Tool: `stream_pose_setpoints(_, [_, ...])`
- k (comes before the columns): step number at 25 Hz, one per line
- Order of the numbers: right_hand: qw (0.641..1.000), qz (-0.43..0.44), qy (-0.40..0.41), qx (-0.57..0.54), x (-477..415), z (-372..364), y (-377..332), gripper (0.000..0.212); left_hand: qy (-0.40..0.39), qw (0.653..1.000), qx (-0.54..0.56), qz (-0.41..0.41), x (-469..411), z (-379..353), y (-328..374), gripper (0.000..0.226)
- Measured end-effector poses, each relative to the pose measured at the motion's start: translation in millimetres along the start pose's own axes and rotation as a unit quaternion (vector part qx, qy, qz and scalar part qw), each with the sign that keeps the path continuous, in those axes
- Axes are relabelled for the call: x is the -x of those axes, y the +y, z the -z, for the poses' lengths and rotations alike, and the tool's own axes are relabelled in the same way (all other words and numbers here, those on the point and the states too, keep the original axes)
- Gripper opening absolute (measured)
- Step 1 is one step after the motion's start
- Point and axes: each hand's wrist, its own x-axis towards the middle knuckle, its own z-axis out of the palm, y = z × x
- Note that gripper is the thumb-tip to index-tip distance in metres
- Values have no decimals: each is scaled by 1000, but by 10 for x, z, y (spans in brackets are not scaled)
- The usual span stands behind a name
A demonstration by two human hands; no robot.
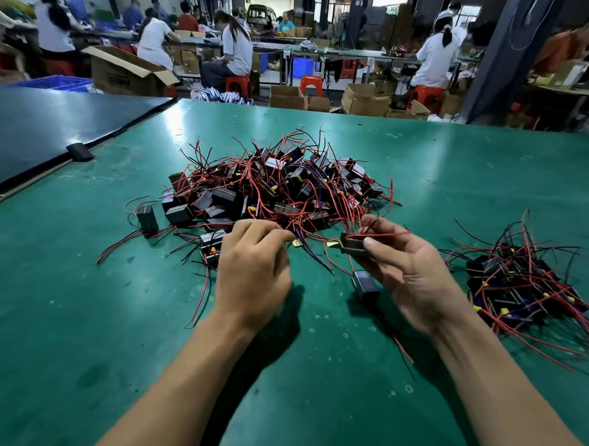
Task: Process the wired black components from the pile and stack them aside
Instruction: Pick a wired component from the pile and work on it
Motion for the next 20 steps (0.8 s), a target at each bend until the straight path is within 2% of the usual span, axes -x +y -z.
stream_pose_setpoints(2, [1000,14,-16,16,22,-52,47,40,26,997,72,30,45,17,225,13])
stream_pose_setpoints(3, [999,25,-27,27,33,-72,67,38,13,985,150,84,48,22,315,15])
stream_pose_setpoints(4, [998,37,-37,41,44,-87,89,36,-14,961,232,152,44,12,378,15])
stream_pose_setpoints(6, [996,43,-56,62,57,-112,133,34,-74,890,368,258,27,-6,445,12])
stream_pose_setpoints(9, [994,32,-69,84,59,-128,161,33,-135,802,487,318,8,8,424,10])
stream_pose_setpoints(11, [994,20,-70,82,63,-113,155,28,-150,768,521,342,0,28,378,9])
stream_pose_setpoints(13, [992,13,-72,104,76,-94,136,26,-164,757,525,353,-4,40,334,10])
stream_pose_setpoints(17, [972,43,-78,217,91,-96,171,18,-206,784,490,322,14,55,293,14])
stream_pose_setpoints(20, [965,62,-80,241,90,-102,189,11,-203,805,454,323,30,50,309,11])
